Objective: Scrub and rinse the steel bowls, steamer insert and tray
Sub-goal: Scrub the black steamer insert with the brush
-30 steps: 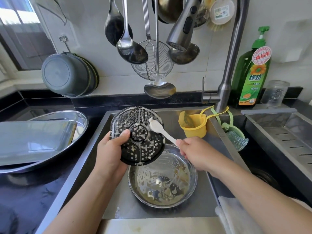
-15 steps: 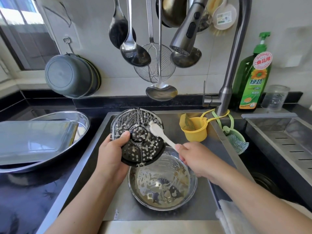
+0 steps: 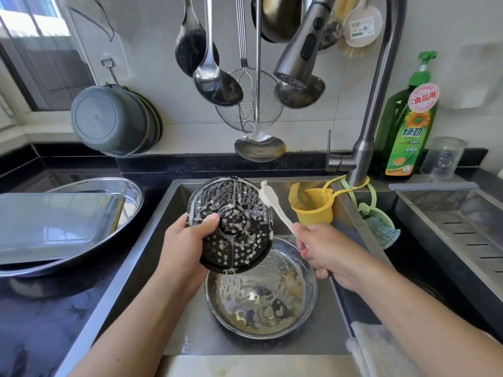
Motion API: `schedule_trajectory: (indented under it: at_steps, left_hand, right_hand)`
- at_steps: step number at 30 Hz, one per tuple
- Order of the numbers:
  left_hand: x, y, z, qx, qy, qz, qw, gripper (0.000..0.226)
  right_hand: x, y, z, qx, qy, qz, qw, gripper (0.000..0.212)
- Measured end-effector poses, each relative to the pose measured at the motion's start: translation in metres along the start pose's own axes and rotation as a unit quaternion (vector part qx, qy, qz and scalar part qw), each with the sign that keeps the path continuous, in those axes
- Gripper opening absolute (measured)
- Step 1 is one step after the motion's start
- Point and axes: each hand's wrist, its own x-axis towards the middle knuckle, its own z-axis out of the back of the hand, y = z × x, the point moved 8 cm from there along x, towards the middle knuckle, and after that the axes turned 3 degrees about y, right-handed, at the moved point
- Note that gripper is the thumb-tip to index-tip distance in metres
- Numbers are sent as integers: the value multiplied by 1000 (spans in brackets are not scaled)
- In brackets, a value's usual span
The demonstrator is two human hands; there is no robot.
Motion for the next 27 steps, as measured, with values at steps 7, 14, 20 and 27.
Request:
schedule_trajectory:
  at_steps: [7,14,20,27]
  left_hand:
    - [2,-4,11,-27,-29,-8,999,29]
    - [-2,3,1,-22,-12,6,1000,28]
    - [1,1,4,-43,-22,-4,999,29]
    - [2,2,6,-38,-29,-1,999,29]
  right_hand:
    - [-10,-5,-17,-64,53,1,997,44]
    - [-12,3,-17,-84,41,22,995,45]
    - [-9,10,-3,-110,-1,22,994,45]
    - [-9,11,-3,-136,-3,26,990,46]
